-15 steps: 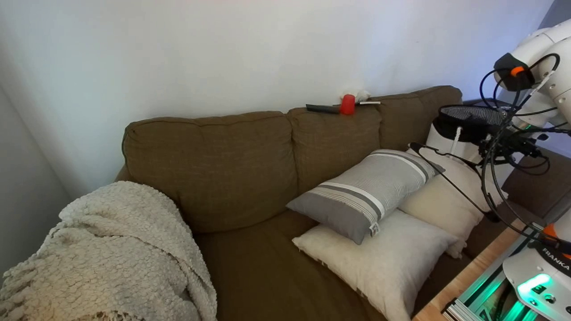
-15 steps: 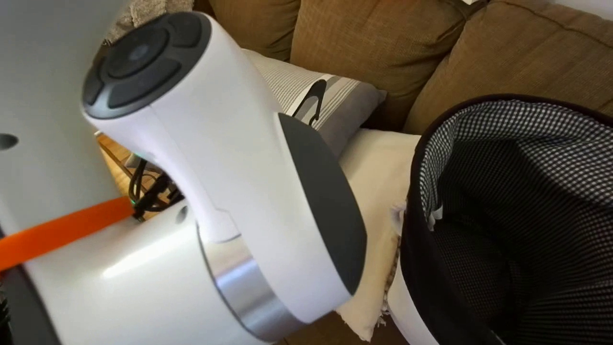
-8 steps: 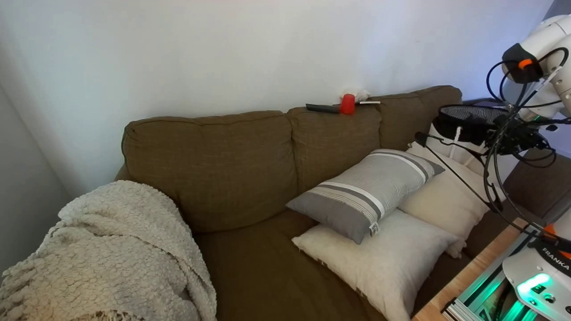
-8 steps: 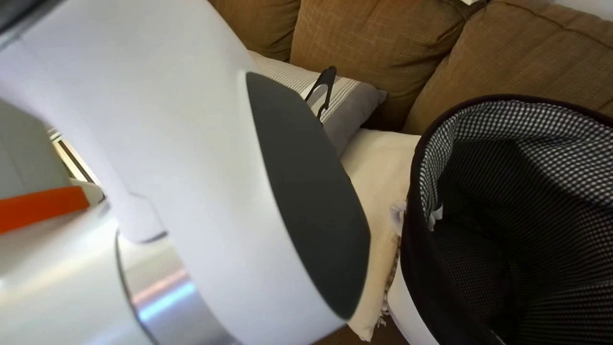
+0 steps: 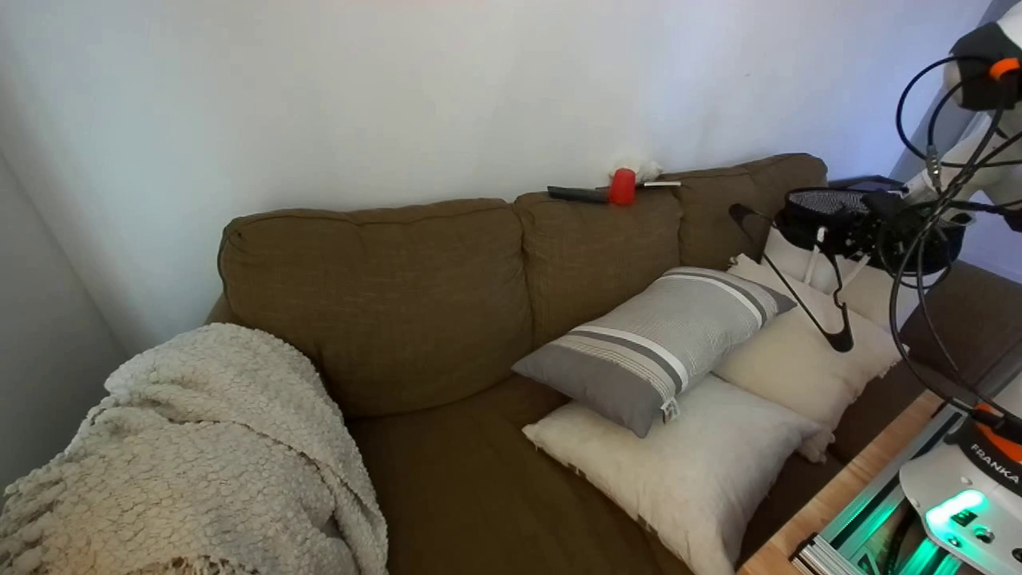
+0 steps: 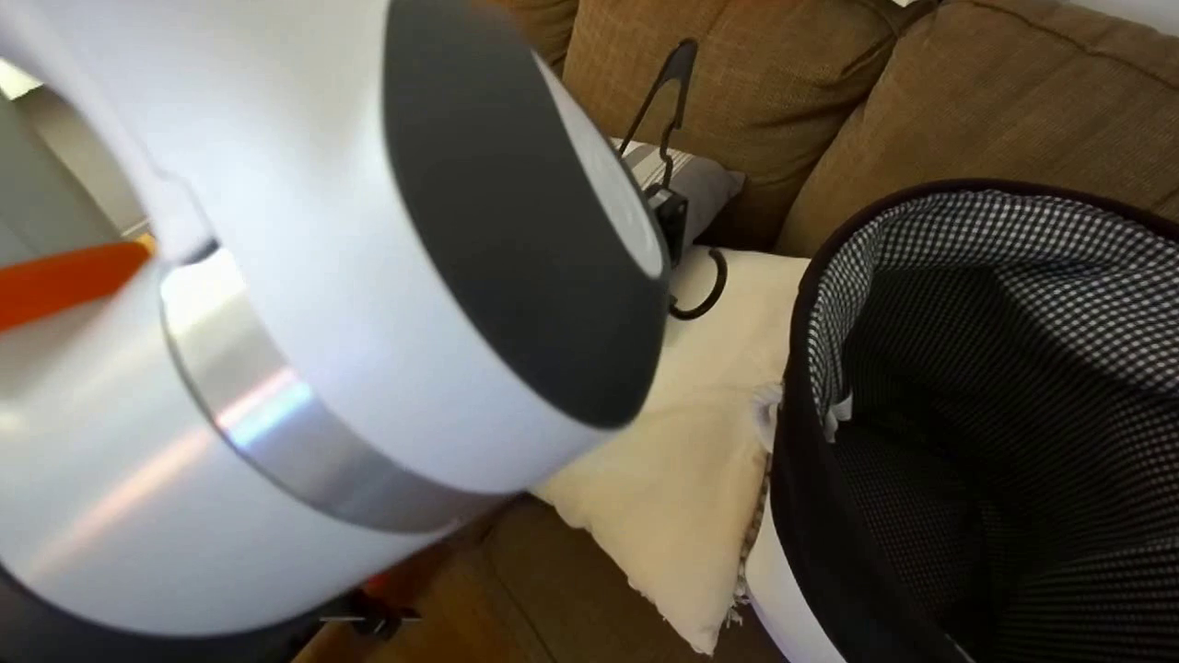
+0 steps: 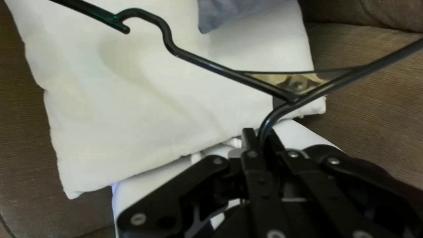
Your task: Unlock the black coat hanger from the laundry basket and put it on the white pillow
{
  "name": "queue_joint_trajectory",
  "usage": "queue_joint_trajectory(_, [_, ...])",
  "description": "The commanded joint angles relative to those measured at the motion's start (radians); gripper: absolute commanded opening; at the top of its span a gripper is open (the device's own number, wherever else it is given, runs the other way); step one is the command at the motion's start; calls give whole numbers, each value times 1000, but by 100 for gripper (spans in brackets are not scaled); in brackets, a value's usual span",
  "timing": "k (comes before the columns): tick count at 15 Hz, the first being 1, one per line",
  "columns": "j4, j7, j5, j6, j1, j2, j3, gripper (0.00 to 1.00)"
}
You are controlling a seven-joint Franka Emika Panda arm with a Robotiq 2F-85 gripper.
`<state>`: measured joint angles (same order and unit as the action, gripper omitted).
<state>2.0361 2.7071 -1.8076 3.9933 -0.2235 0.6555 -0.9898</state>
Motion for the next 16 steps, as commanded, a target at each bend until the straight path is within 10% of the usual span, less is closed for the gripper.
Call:
queue_joint_trajectory(1, [15, 66, -24, -151, 21, -139, 47, 2])
queue_joint_trajectory(2, [26, 35, 41, -151, 83, -114, -8, 34])
queue_joint_trajectory(11, [90, -62, 147, -327, 142, -171, 22, 95])
queue_joint_trajectory(16, [324, -350, 51, -554, 300, -387, -84, 100])
